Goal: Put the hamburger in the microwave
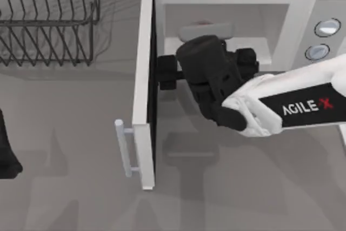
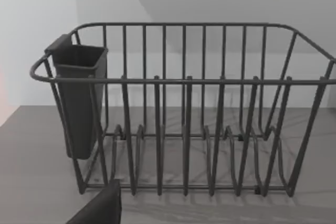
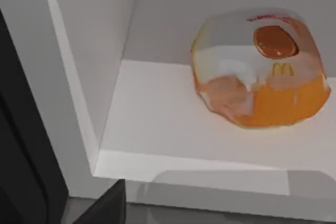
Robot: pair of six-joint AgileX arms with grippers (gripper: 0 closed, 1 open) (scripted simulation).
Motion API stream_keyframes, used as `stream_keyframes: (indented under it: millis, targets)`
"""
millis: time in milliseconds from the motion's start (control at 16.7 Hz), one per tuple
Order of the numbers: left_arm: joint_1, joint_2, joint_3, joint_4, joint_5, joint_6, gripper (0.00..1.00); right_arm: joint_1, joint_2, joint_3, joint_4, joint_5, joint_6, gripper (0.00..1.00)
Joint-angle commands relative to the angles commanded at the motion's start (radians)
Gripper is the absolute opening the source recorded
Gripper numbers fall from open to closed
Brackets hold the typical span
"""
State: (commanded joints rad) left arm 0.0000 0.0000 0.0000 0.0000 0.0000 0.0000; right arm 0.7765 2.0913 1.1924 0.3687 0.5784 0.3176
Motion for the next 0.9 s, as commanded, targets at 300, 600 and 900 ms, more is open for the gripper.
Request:
stream_keyframes:
  millis: [300, 600, 900]
  targets:
    - [0.0, 0.0, 0.0, 0.0, 0.0, 0.0, 1.0, 0.073, -0.078, -0.199, 0.039, 0.053, 0.052, 1.0]
    - [0.0, 0.0, 0.0, 0.0, 0.0, 0.0, 1.0, 0.104, -0.068, -0.305, 0.038, 0.068, 0.073, 1.0]
    - [0.0, 0.0, 0.0, 0.0, 0.0, 0.0, 1.0, 0.094, -0.07, -0.304, 0.038, 0.069, 0.073, 1.0]
